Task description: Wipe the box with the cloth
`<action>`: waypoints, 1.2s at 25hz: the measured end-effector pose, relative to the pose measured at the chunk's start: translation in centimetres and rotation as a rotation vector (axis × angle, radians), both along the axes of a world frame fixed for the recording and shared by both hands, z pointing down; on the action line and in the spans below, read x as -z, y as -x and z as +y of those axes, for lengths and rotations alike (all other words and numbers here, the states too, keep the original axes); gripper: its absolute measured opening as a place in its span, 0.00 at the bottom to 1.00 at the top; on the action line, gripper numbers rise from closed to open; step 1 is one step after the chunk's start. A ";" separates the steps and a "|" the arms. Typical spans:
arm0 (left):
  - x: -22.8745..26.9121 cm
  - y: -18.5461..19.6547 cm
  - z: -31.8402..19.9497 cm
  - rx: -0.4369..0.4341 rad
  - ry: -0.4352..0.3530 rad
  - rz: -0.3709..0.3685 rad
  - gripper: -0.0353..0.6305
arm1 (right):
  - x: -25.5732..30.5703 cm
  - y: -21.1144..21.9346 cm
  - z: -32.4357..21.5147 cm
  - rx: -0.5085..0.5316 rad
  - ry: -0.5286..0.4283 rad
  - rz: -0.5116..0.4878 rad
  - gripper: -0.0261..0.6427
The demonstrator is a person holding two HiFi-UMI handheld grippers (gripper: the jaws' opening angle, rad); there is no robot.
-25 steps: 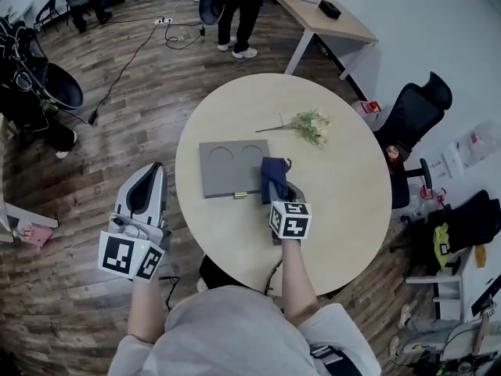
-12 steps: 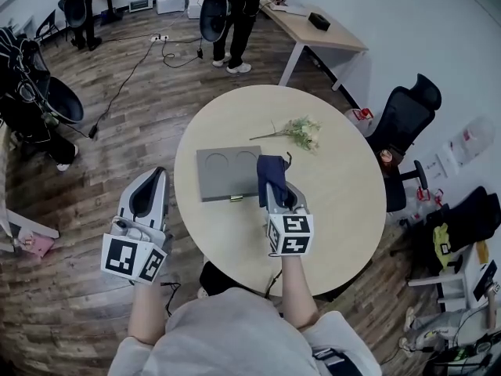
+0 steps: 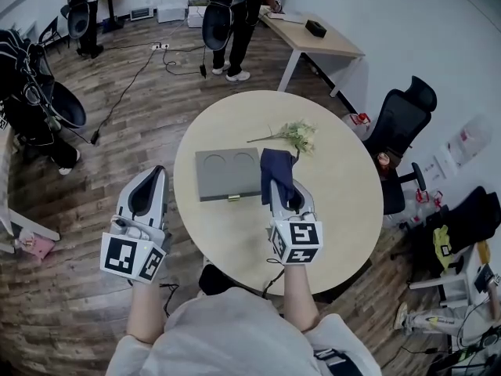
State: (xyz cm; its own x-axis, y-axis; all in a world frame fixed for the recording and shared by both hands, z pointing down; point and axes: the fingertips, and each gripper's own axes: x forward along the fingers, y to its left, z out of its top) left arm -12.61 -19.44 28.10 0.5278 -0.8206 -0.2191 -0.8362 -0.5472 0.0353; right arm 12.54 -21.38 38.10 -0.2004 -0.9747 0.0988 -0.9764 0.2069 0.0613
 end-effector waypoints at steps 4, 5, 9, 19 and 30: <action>0.7 -0.7 0.8 0.014 -0.030 -0.030 0.06 | 2.0 -0.4 1.1 0.011 -0.046 -0.009 0.17; 0.9 -0.8 1.0 0.015 -0.035 -0.031 0.06 | 2.4 -0.5 1.5 0.014 -0.058 -0.009 0.17; 1.3 -1.4 2.0 0.017 -0.047 -0.030 0.06 | 4.3 -0.8 2.9 0.017 -0.113 0.000 0.17; 1.9 -2.2 4.1 0.017 -0.062 -0.032 0.06 | 7.1 -0.6 5.6 0.029 -0.208 0.009 0.17; 2.7 -2.5 5.7 0.019 -0.076 -0.032 0.06 | 9.1 -0.1 8.1 0.047 -0.281 0.011 0.17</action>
State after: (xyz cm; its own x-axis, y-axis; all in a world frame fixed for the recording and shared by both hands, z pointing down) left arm -10.13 -13.71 25.39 0.5202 -0.8122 -0.2641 -0.8464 -0.5315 -0.0328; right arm 12.65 -13.31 29.01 -0.2462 -0.9540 -0.1713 -0.9652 0.2252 0.1331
